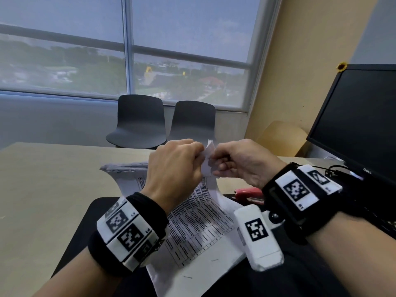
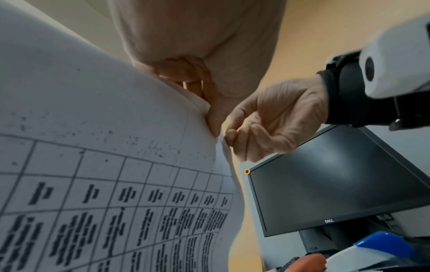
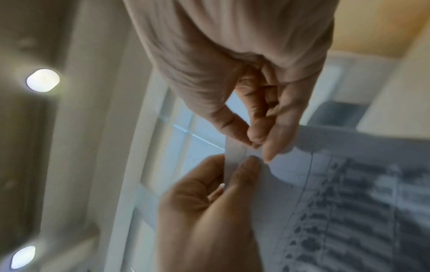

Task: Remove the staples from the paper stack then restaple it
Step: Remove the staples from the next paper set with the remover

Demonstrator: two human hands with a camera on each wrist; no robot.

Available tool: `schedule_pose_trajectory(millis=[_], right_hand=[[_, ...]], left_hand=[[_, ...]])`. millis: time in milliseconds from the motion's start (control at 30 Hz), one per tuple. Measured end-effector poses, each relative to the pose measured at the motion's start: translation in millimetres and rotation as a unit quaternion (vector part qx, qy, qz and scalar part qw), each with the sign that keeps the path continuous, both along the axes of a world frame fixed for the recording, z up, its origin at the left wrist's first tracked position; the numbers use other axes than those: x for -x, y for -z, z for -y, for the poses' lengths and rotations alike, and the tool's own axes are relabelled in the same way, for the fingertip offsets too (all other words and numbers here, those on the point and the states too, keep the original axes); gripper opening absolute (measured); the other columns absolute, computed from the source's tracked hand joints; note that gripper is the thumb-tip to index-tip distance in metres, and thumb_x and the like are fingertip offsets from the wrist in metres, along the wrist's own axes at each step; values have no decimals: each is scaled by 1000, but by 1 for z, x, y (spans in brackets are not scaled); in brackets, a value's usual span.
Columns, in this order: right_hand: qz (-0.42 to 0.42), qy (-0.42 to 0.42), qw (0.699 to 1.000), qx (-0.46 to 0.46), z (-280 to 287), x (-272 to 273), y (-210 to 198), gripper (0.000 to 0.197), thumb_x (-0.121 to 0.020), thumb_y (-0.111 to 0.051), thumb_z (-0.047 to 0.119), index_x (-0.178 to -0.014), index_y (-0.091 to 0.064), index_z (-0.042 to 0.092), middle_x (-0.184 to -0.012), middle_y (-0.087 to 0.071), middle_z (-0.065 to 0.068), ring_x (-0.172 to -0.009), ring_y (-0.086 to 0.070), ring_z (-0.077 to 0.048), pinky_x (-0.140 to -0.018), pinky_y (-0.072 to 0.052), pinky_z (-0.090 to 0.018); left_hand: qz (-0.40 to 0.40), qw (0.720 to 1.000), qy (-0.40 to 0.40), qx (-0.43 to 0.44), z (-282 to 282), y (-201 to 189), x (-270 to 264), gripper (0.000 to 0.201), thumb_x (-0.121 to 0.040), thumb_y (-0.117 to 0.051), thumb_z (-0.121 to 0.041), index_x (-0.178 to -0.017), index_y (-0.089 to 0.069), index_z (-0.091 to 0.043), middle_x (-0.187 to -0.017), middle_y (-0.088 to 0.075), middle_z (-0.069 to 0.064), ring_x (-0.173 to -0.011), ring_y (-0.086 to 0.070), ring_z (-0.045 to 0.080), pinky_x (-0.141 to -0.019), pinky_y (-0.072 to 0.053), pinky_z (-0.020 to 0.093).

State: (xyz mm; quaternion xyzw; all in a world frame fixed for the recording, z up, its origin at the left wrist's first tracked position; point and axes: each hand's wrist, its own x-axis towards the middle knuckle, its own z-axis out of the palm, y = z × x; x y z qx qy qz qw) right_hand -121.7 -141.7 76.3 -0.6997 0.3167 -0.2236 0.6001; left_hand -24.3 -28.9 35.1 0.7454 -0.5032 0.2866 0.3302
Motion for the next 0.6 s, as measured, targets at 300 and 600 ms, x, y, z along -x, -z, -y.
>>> schedule_pose_trajectory(millis=[300, 600], right_hand=[[-70, -101, 549, 827, 2, 12, 27, 12, -86, -48, 4, -86, -60, 8, -83, -54, -9, -67, -52, -26, -52, -47, -38], [-281, -104, 750, 590, 74, 46, 30, 10, -90, -66, 24, -86, -71, 16, -85, -66, 5, -81, -62, -16, -72, -48, -29]], left_hand=[[-149, 989, -14, 0, 3, -3, -10, 25, -89, -62, -32, -71, -69, -16, -59, -61, -2, -65, -57, 26, -55, -37, 31], [-239, 971, 9, 9, -6, -9, -37, 18, -85, -64, -35, -83, -76, -21, -70, -69, -4, -74, -63, 26, -67, -54, 36]])
